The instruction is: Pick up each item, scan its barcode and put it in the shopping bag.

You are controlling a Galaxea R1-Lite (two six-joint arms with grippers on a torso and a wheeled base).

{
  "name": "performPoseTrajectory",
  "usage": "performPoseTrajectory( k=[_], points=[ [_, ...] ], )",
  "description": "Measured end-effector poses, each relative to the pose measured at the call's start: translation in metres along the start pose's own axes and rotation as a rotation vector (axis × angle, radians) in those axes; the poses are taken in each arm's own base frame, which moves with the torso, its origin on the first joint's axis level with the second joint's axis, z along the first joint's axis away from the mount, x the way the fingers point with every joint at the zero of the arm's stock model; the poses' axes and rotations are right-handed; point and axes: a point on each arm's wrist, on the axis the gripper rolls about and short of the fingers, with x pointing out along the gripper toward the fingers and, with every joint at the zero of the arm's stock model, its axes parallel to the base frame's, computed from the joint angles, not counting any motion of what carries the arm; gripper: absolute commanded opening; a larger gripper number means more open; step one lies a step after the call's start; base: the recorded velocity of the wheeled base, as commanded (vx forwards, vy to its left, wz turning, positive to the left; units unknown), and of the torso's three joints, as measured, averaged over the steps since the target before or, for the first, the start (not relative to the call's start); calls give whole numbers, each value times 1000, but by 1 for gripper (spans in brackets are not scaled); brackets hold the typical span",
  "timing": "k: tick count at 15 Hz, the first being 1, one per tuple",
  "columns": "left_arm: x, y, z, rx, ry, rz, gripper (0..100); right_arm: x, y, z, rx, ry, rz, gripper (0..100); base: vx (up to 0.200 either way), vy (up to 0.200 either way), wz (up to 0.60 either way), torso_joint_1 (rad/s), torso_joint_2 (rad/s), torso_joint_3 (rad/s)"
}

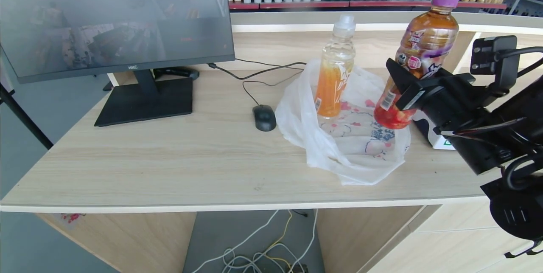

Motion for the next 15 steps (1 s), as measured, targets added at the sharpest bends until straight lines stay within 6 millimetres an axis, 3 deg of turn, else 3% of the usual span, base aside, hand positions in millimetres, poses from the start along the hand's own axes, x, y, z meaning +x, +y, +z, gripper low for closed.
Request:
performPoseTrajectory(
  k=[5,15],
  points=[
    [0,0,0,0,0,0,100,14,2,-12,0,0,1,0,0,0,0,0,0,0],
    [0,0,0,0,0,0,100,41,5,-56,-3,48,1,0,0,0,0,0,0,0]
  ],
)
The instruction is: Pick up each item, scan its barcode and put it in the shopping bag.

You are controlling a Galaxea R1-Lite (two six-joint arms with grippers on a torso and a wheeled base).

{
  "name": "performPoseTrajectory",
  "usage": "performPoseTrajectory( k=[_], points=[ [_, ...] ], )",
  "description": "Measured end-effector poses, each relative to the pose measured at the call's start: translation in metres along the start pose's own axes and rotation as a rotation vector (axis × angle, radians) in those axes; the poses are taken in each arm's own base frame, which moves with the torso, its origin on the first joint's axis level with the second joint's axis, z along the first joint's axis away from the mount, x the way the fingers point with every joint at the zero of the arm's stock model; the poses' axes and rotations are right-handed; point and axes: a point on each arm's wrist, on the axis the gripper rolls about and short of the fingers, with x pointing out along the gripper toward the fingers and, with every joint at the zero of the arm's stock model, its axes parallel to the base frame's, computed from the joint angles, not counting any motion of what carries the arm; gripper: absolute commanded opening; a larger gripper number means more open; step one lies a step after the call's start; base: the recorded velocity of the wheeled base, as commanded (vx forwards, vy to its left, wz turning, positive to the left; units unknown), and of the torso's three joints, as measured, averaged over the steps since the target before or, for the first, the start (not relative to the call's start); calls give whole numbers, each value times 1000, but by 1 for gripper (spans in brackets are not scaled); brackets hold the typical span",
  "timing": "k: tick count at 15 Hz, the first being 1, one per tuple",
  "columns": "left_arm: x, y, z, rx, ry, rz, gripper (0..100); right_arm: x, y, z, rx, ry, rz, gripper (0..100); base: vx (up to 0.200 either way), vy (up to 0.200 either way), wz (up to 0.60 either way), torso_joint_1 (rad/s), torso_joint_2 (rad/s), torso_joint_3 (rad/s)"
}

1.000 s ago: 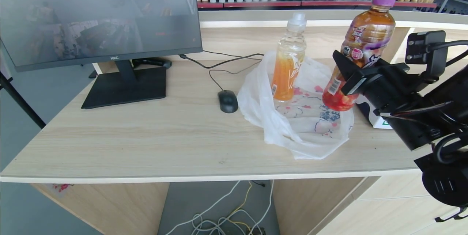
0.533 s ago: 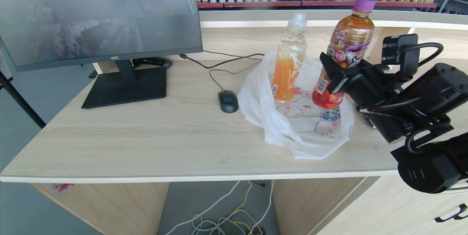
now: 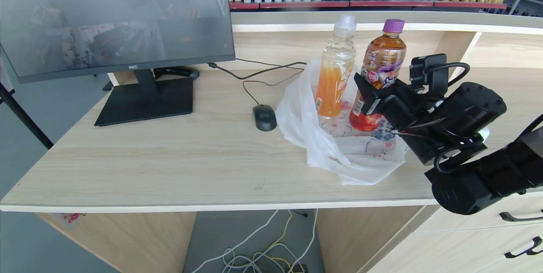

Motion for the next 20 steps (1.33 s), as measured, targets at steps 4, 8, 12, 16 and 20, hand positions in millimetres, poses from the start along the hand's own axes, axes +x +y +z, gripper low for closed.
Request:
performPoseTrajectory(
  k=[4,8,12,16,20],
  points=[
    [0,0,0,0,0,0,100,7,-10,-12,-13,11,-19,0,0,0,0,0,0,0],
    [0,0,0,0,0,0,100,14,-18,-17,-22,2,-36,0,0,0,0,0,0,0],
    [0,0,0,0,0,0,100,17,-17,-23,-22,6,-33,0,0,0,0,0,0,0],
    [0,0,0,0,0,0,100,10,-17,-31,-22,47,-31,0,0,0,0,0,0,0],
    [0,0,0,0,0,0,100,5,-15,-35,-20,73,-25,0,0,0,0,0,0,0]
  ],
)
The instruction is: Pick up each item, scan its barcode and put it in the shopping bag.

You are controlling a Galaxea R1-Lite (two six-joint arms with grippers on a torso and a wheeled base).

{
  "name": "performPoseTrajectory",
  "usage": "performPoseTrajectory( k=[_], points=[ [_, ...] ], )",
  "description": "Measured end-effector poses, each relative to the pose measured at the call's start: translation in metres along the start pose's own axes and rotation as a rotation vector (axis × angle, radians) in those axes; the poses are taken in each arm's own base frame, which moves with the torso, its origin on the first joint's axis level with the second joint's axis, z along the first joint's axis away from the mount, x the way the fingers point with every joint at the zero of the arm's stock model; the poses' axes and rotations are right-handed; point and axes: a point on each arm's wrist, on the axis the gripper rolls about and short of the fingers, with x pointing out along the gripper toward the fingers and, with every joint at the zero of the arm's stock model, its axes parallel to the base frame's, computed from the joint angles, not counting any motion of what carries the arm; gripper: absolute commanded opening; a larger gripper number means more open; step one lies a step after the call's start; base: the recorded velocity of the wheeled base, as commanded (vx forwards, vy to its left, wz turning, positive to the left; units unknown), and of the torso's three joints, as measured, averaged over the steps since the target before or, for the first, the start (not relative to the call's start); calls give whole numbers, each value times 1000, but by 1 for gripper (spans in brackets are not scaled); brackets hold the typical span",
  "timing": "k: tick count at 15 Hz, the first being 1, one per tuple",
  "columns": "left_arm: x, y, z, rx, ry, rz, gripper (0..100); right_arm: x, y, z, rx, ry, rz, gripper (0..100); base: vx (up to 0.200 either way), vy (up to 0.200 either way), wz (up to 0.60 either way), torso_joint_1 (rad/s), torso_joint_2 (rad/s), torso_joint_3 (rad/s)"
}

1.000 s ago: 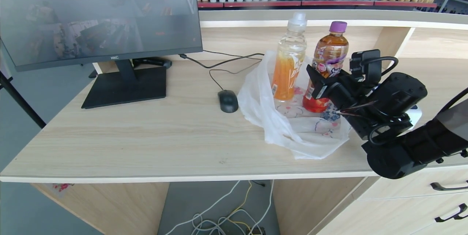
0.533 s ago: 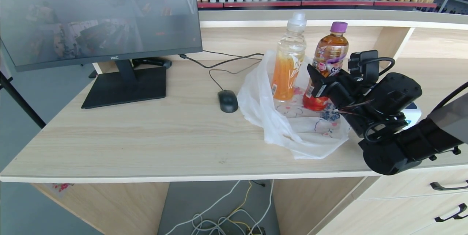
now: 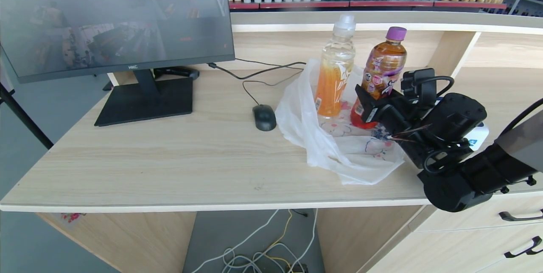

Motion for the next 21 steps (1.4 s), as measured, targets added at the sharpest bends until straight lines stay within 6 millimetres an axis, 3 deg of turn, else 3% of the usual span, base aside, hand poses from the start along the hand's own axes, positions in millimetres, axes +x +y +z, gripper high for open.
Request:
performPoseTrajectory(
  k=[11,12,21],
  points=[
    [0,0,0,0,0,-1,100,-1,0,-1,4,8,0,0,0,0,0,0,0,0],
    [0,0,0,0,0,0,100,-1,0,-1,5,6,1,100,0,0,0,0,0,0],
    [0,0,0,0,0,0,100,0,0,5,15,-18,-2,100,0,0,0,0,0,0]
  ],
)
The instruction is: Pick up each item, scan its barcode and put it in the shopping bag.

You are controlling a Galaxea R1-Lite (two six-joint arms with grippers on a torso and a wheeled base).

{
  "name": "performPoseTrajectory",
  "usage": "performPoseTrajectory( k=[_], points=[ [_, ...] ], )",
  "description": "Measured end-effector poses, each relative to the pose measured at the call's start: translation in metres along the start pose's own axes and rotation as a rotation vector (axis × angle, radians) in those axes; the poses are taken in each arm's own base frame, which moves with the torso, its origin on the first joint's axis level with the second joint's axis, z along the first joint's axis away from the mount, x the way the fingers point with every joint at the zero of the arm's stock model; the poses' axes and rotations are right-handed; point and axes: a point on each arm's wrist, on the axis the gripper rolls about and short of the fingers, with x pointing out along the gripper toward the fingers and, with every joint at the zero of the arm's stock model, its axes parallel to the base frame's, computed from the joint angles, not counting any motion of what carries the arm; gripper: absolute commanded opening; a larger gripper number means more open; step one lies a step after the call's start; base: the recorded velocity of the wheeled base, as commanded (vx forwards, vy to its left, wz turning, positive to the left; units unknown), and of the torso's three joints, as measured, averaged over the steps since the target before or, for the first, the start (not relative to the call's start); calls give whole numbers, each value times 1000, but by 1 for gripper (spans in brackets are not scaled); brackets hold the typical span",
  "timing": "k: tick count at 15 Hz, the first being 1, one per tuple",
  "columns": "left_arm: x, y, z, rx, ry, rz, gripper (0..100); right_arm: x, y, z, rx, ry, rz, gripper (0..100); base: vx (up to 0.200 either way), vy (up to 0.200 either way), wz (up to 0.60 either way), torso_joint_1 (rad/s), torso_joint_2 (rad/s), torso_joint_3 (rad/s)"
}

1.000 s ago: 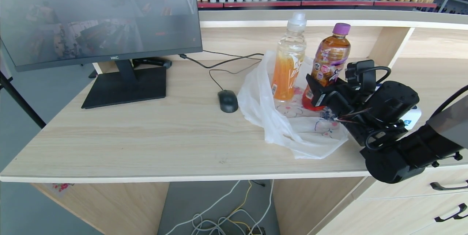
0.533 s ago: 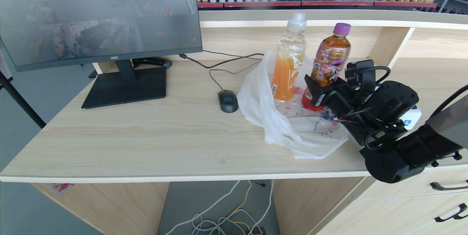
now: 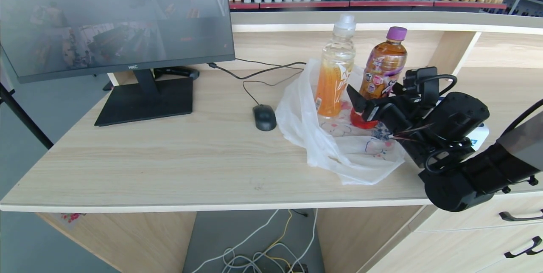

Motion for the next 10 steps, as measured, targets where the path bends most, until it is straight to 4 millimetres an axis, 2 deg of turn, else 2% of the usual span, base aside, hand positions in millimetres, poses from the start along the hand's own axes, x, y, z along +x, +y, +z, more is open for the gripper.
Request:
performPoseTrajectory(
  k=[5,8,10],
  points=[
    [0,0,0,0,0,0,100,-7,-1,15,3,-21,-5,100,0,0,0,0,0,0],
    [0,0,0,0,0,0,100,-31,-4,43,7,-41,-8,100,0,0,0,0,0,0],
    [0,0,0,0,0,0,100,-60,-8,68,7,-61,-12,100,0,0,0,0,0,0]
  ],
)
